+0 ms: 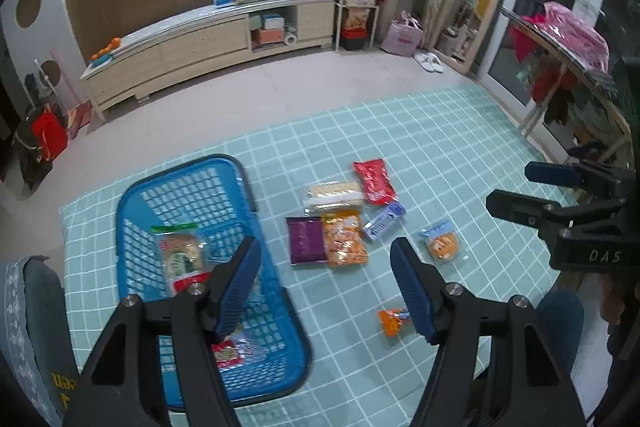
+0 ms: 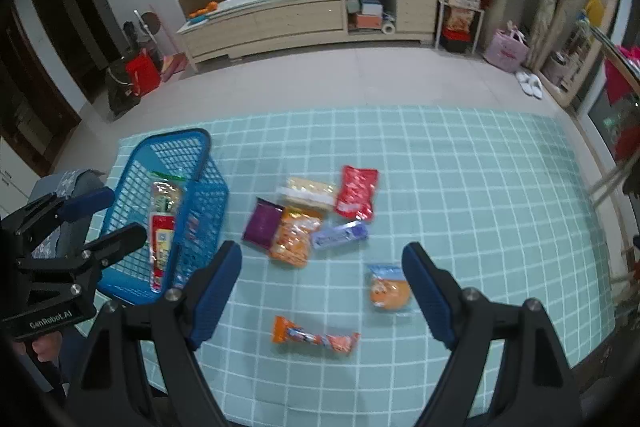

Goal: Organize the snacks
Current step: 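Withdraw both grippers from the basket toward the remaining snacks, then grasp the orange wafer stick with the left gripper while the right gripper grasps the bread roll pack, then lift the wafer stick and bread roll pack and carry both over the basket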

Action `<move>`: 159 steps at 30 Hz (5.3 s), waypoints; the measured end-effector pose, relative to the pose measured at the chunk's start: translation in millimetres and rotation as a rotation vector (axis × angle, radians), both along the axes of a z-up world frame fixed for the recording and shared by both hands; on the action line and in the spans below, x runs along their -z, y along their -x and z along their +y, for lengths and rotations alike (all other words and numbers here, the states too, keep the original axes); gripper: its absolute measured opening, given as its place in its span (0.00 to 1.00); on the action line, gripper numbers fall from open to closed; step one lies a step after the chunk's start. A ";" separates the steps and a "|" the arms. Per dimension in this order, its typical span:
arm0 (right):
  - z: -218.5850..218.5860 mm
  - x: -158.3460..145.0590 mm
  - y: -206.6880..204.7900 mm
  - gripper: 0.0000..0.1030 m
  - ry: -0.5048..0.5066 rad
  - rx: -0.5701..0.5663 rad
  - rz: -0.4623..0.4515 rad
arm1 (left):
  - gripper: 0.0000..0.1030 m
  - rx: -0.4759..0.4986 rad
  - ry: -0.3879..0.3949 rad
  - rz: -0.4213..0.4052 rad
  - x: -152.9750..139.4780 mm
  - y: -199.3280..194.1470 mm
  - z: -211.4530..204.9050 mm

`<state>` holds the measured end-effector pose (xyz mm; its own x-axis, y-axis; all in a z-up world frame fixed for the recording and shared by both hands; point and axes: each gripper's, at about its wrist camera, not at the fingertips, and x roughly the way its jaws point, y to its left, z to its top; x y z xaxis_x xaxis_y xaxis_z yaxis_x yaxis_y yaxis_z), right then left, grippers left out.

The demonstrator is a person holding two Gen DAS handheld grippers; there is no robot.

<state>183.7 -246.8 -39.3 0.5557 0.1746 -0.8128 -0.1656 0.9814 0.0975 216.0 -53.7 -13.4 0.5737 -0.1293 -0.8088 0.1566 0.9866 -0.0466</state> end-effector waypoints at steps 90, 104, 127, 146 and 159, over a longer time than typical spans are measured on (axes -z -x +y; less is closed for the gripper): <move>-98.0 163.2 -12.8 0.83 -0.047 0.097 0.179 | 0.12 0.280 -0.107 0.173 166.4 -20.8 -105.2; -77.3 193.6 -54.7 0.83 -0.021 0.058 0.267 | 0.12 0.126 -0.109 0.180 171.7 -48.2 -91.3; -60.4 121.2 -5.8 0.56 0.022 -0.015 0.089 | 0.12 0.125 -0.072 0.099 121.3 -26.8 -89.0; 1.7 30.8 31.4 0.56 0.001 -0.089 -0.074 | 0.12 0.087 -0.032 -0.037 34.1 21.0 -38.9; 95.7 18.4 23.2 0.56 -0.056 -0.231 -0.074 | 0.12 -0.062 -0.035 -0.073 10.3 49.1 59.2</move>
<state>160.4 -151.2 -57.7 0.5536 0.3480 -0.7566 -0.3939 0.9099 0.1303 166.9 5.5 -23.7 0.6370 -0.0639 -0.7682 0.0970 0.9953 -0.0024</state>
